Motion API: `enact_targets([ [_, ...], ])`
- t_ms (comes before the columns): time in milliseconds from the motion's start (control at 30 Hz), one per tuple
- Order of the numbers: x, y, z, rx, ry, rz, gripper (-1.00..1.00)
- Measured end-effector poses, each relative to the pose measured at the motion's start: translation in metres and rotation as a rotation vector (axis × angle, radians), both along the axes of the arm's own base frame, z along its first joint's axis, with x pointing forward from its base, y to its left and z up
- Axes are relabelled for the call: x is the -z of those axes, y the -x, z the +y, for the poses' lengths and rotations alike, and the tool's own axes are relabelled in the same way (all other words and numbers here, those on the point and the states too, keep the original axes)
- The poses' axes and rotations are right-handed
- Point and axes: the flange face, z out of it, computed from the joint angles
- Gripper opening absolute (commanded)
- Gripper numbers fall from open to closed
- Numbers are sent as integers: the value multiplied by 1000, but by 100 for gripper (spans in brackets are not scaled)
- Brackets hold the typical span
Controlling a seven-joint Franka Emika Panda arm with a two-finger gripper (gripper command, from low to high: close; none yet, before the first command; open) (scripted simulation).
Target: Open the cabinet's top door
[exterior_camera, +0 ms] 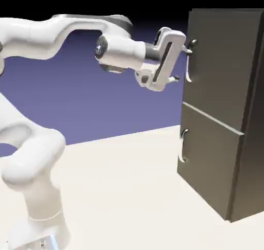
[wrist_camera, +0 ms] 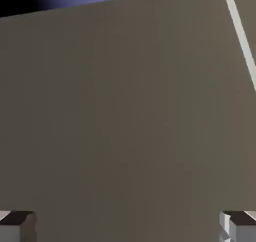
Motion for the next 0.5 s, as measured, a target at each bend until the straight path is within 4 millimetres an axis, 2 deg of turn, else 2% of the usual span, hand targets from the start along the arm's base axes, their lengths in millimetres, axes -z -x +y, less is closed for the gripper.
enact_targets([
  [233,3,-8,26,60,-318,-93,0],
  [500,15,-23,62,102,-687,-181,0],
])
